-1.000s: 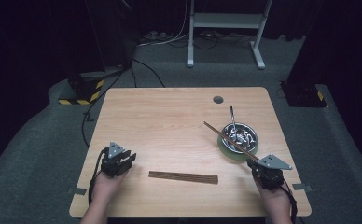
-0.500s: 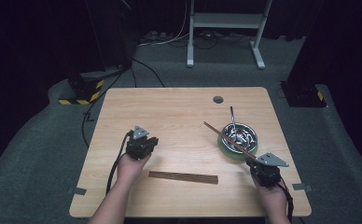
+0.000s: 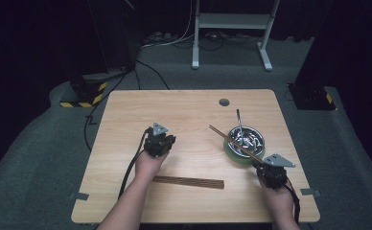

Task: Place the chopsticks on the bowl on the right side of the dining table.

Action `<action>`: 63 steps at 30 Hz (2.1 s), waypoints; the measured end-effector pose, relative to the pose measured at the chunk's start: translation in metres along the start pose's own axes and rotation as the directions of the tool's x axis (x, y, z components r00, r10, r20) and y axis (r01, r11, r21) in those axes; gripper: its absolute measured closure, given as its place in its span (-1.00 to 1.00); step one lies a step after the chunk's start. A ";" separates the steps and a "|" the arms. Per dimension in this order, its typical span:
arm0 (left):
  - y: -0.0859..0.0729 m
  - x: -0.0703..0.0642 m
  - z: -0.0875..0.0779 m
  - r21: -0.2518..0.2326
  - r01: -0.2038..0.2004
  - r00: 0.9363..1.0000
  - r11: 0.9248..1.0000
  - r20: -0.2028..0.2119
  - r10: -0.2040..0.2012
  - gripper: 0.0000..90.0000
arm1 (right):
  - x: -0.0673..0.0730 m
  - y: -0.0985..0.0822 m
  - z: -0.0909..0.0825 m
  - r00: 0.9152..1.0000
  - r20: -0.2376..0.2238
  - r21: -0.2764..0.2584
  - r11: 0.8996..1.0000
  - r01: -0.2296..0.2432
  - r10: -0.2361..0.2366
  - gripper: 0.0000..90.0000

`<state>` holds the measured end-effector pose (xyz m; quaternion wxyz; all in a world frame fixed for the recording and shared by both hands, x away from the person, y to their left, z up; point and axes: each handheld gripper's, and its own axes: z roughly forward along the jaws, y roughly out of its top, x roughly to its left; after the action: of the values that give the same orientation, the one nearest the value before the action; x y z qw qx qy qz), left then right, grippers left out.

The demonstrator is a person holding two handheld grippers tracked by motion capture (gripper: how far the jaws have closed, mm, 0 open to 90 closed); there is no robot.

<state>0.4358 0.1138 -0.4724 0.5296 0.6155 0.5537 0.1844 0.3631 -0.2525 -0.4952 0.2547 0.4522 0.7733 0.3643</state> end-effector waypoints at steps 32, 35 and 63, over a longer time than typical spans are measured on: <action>-0.013 -0.027 0.032 0.014 0.001 1.000 1.000 -0.012 -0.001 0.79 | -0.053 0.016 0.009 0.993 0.117 0.026 0.999 -0.028 0.025 0.93; -0.015 -0.029 0.039 0.014 -0.011 1.000 1.000 -0.029 0.012 0.81 | -0.053 0.017 0.010 0.993 0.120 0.021 1.000 -0.014 0.012 0.93; -0.019 -0.056 0.075 -0.018 0.007 0.998 1.000 -0.067 -0.008 0.70 | -0.071 0.030 0.026 0.987 0.161 0.025 1.000 -0.014 0.010 0.93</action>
<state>0.4694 0.0276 -0.4959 0.5171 0.6023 0.5716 0.2079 0.4296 -0.2966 -0.4829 0.3080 0.4881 0.7522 0.3178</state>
